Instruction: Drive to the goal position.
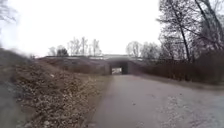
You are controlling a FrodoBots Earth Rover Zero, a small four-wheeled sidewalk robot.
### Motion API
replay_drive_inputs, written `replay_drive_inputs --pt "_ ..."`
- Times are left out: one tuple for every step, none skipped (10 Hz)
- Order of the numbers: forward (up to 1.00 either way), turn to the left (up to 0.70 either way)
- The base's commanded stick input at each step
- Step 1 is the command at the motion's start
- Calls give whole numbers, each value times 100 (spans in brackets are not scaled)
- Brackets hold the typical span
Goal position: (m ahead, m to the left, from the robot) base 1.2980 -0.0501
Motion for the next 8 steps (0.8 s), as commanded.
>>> replay_drive_inputs --pt "45 4" --pt "45 0" --pt "45 0" --pt "45 0" --pt "45 0" --pt "45 0" --pt "45 0" --pt "45 0"
